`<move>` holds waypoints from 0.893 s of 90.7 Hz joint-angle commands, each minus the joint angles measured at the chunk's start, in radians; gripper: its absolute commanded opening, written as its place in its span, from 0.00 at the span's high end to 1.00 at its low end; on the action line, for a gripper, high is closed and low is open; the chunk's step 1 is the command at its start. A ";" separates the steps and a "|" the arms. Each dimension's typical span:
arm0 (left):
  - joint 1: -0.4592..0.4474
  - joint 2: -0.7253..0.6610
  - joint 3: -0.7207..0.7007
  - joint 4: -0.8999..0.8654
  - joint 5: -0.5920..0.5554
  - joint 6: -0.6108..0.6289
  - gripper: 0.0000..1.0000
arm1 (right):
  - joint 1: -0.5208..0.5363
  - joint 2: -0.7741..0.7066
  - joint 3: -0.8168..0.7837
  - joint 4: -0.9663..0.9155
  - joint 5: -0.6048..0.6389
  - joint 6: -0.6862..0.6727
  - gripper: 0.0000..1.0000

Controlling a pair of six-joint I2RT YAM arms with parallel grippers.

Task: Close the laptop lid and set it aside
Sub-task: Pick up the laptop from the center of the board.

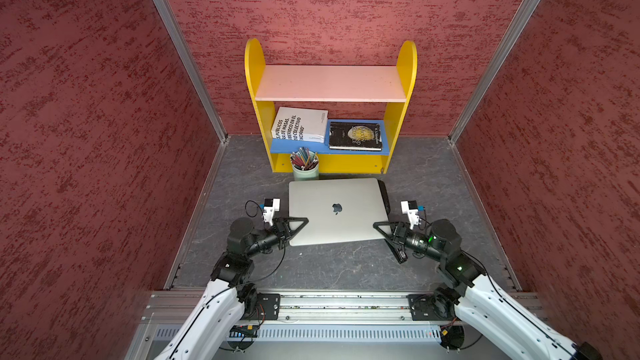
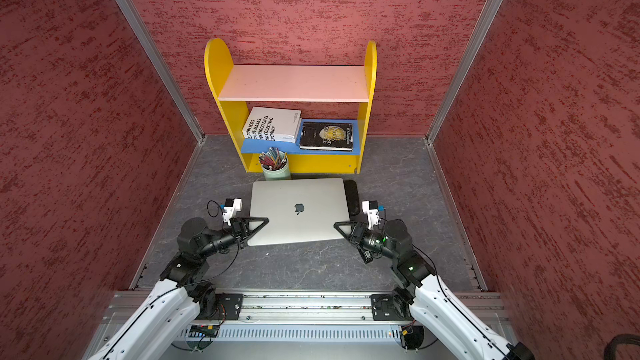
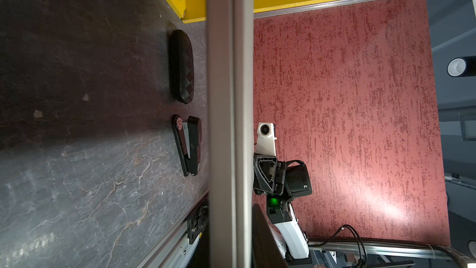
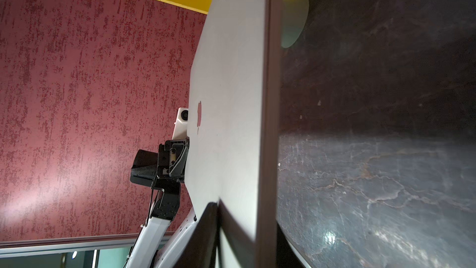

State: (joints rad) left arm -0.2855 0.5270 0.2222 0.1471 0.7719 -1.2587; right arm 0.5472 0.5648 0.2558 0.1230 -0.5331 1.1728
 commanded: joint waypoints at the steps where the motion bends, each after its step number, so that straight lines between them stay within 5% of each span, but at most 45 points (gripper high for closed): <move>1: -0.006 0.029 0.024 0.078 -0.090 0.047 1.00 | 0.032 -0.014 0.095 0.122 -0.139 -0.075 1.00; 81: 0.059 0.204 0.226 0.143 -0.032 0.001 1.00 | 0.032 0.059 0.285 0.060 -0.136 -0.142 1.00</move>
State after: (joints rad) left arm -0.2298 0.7025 0.3862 0.2810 0.8425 -1.3277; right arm 0.5365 0.6186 0.4675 0.0738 -0.4690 1.1515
